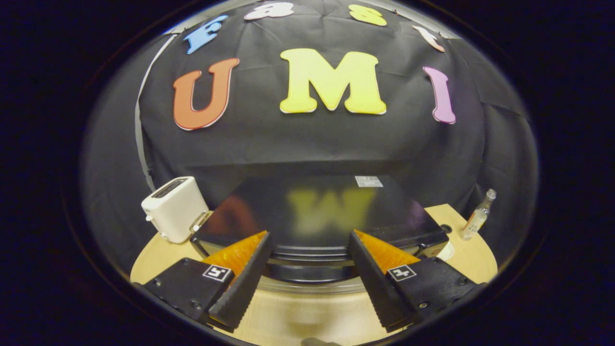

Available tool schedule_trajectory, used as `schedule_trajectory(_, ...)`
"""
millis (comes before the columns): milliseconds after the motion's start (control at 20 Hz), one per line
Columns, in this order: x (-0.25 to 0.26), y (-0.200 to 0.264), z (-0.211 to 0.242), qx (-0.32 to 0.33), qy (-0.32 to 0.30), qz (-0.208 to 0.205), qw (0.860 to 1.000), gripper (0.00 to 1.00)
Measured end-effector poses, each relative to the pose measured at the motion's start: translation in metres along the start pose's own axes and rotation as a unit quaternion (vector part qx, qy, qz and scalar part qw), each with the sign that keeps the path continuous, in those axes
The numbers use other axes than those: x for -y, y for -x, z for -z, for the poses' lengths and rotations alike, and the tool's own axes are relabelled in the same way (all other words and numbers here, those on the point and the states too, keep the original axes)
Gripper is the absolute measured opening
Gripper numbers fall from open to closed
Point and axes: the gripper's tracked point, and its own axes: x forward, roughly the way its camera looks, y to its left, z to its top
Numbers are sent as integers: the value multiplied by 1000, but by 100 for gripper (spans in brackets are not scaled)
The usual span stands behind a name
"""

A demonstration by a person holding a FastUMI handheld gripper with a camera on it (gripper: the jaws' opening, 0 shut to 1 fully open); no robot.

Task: Open the toaster oven, put the food inside, and close the toaster oven door.

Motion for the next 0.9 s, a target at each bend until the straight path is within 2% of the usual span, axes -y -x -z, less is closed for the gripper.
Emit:
schedule_trajectory(500,-1,23,10,-6,5,4,1000,100)
schedule_trajectory(900,-3,70,44,-27,4,8,1000,100)
